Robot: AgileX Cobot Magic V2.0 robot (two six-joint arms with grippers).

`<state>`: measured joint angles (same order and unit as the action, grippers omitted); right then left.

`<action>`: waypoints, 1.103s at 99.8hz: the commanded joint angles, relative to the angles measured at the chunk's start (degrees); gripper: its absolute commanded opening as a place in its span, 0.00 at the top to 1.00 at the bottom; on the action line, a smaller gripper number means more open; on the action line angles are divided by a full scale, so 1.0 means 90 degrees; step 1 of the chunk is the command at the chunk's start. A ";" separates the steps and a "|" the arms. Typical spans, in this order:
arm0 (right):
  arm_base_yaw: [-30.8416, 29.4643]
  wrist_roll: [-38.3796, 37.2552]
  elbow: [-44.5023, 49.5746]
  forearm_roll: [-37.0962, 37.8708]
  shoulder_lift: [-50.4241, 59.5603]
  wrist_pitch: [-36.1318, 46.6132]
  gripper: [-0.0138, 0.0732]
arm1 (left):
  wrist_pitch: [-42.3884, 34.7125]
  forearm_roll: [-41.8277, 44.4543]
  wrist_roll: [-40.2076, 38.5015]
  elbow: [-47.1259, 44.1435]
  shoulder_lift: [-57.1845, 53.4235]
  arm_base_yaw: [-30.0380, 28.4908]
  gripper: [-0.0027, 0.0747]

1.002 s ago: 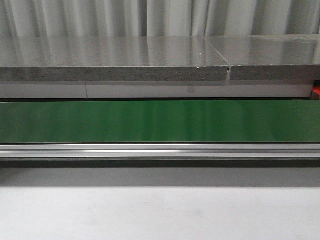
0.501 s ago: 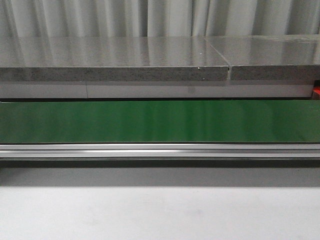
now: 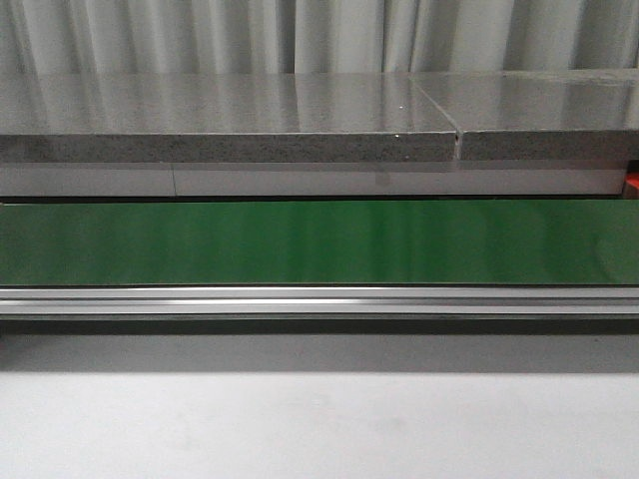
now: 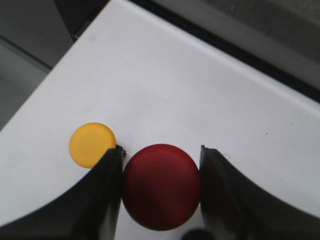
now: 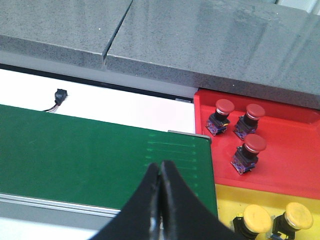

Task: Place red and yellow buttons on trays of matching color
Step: 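Place the red button on the green belt and open the left gripper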

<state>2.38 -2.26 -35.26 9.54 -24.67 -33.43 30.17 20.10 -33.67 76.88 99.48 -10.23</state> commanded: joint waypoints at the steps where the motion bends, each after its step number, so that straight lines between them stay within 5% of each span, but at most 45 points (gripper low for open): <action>1: -0.0001 0.0047 -0.0156 0.0103 -0.0020 0.0456 0.92 | 0.0054 0.0036 -0.0006 0.0179 -0.0782 -0.0004 0.99; 31: -0.0001 0.0047 -0.0156 0.0103 -0.0020 0.0462 0.92 | 0.0723 -0.1208 0.1483 -0.0332 -0.1839 -0.0004 0.99; 57: -0.0001 0.0047 -0.0156 0.0103 -0.0020 0.0461 0.92 | 0.0229 -0.1532 0.1693 -0.1354 -0.2236 0.0292 0.99; 84: -0.0001 0.0047 -0.0156 0.0103 -0.0020 0.0456 0.92 | 0.0101 -0.1451 0.2006 -0.1401 -0.2023 0.1111 0.99; 110: -0.0001 0.0047 -0.0156 0.0103 -0.0020 0.0461 0.92 | 0.0233 -0.1416 0.2006 -0.1401 -0.1558 0.1157 0.99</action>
<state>2.38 -2.17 -35.26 9.54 -24.67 -33.43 34.66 7.02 -15.54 62.65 86.51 -0.24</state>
